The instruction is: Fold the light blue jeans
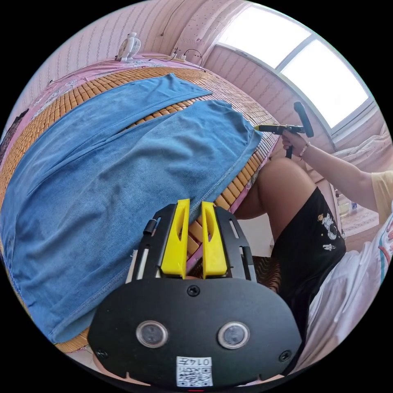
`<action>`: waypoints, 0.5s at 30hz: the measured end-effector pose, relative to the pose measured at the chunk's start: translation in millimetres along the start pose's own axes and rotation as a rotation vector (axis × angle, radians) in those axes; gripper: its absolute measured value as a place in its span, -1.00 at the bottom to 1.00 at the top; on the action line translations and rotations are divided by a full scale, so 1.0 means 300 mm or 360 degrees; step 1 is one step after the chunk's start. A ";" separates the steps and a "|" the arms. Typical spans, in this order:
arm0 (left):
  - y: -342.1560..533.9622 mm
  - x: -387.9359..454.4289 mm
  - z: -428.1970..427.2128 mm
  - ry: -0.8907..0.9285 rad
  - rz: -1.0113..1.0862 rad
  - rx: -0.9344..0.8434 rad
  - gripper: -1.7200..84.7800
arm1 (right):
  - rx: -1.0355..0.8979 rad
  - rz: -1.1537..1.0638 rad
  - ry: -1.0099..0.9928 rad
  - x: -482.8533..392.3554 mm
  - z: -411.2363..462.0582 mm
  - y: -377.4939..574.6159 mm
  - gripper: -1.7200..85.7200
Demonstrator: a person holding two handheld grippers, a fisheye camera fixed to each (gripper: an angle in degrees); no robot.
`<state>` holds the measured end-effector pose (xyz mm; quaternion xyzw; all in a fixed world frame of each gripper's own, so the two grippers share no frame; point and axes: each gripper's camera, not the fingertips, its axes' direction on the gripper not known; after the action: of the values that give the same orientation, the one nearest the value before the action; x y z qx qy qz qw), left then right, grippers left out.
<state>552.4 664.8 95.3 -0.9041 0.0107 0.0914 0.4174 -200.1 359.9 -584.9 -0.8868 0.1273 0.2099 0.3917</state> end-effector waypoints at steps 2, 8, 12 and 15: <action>-0.016 0.013 -0.002 0.0003 0.0000 0.0007 -0.84 | -0.0033 -0.0053 -0.0102 0.006 -0.006 -0.023 -0.97; -0.060 0.025 -0.016 0.0102 -0.0042 0.0010 -0.84 | 0.0198 0.0006 -0.0354 0.068 -0.170 -0.099 -0.94; -0.101 0.091 -0.041 0.0093 -0.0012 0.0029 -0.81 | 0.0020 -0.0005 -0.0181 0.050 -0.097 -0.113 -0.81; -0.126 0.147 -0.069 0.0118 0.0003 0.0125 -0.81 | -0.0207 -0.0084 -0.0027 0.006 0.019 -0.096 -0.80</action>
<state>602.5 676.3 129.1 -0.8898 0.0306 0.0578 0.4517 -188.7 383.1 -570.7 -0.9116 0.0866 0.2149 0.3397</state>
